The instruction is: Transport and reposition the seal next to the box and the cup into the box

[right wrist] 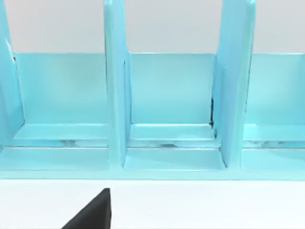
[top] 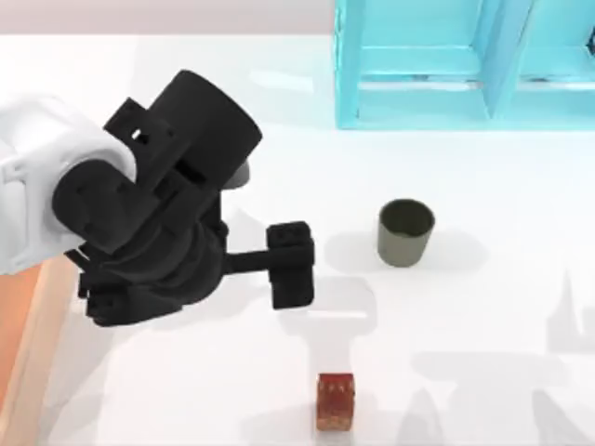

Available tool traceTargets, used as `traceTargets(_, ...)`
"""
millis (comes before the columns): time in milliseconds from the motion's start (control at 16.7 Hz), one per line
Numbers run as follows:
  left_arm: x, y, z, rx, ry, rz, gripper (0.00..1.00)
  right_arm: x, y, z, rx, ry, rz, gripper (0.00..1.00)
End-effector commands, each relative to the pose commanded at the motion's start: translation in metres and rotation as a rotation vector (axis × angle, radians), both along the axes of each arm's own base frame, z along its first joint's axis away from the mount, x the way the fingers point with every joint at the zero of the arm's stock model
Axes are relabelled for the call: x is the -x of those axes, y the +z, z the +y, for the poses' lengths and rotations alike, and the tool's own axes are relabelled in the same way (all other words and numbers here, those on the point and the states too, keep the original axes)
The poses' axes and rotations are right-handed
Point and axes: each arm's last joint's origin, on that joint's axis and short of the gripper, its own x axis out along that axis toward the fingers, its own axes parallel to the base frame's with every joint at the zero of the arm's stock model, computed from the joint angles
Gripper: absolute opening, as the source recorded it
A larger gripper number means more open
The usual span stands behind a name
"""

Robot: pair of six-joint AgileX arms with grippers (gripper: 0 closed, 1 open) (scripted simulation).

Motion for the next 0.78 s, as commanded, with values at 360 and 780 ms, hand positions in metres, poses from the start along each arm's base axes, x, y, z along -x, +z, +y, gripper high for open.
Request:
traceTargets(360,0.002,-0.029,-0.097,-0.200,-0.008,0.238,1.00,0.000,0.000,0.000,0.000,0.000,0.000,1.00)
traceTargets(780,0.008,-0.038,-0.121,-0.250,-0.007,0.272,1.00,0.000,0.000,0.000,0.000,0.000,0.000,1.00)
